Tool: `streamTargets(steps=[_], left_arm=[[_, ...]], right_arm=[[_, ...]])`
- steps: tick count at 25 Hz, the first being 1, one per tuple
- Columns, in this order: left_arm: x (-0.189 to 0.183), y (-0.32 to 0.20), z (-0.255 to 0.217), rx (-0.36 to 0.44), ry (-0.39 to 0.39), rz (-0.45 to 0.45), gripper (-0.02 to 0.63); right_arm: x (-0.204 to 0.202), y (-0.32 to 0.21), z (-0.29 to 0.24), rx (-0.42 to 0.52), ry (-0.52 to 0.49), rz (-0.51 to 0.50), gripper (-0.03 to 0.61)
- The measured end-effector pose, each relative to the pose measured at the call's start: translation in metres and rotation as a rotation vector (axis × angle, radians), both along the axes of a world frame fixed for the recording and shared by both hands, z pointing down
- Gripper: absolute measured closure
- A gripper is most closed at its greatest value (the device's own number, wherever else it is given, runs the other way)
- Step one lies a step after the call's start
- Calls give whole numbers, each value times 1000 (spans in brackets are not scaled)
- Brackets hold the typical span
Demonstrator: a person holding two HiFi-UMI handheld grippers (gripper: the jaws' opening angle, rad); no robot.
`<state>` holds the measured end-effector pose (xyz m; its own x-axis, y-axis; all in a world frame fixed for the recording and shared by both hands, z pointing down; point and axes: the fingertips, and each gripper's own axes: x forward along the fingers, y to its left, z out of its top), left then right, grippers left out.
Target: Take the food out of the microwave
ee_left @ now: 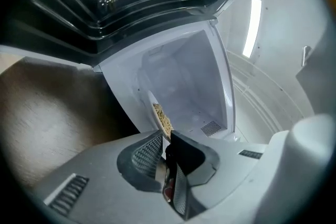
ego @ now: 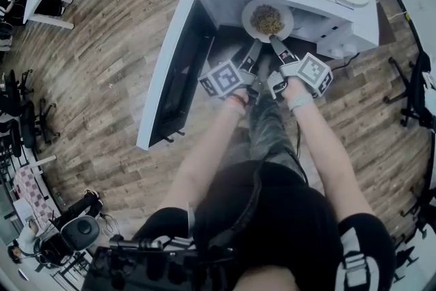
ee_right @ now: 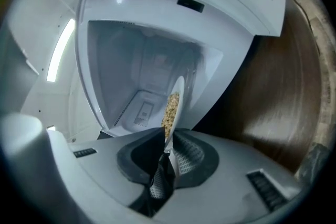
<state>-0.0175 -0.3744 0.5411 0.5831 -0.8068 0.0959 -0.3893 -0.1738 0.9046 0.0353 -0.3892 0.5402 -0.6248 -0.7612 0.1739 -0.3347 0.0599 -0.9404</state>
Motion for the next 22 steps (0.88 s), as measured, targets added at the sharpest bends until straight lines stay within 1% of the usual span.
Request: streamTargets(steps=[2,4,7,8,10,15,19,22], left_arm=[[0,-1,-1,-1,14,-6,548],[0,-3,-1,-5,43,-13,516],[4,-5,0,-15,48,-1,514],[5,-5,0,-20,47,3,515],[5,-4,1,-30,55,4,555],[8,-2,0,-44,91,6,567],[10,-1,-2,-37,84,25,577],[9,0,0,-47,96,21,575]], right_arm=[[1,1,1,-2,-2,3,534],[2,3,2,-18,-4,5,537],[2,7,2,-8,1,-6,538],[2,8,2,2,0,-11,538],[2,9,1,12,3,-18,534],[5,9,3,-13,14,-7,522],[6,6,7,-32,-23,13,522],[3,5,7,-32,-48,11,526]])
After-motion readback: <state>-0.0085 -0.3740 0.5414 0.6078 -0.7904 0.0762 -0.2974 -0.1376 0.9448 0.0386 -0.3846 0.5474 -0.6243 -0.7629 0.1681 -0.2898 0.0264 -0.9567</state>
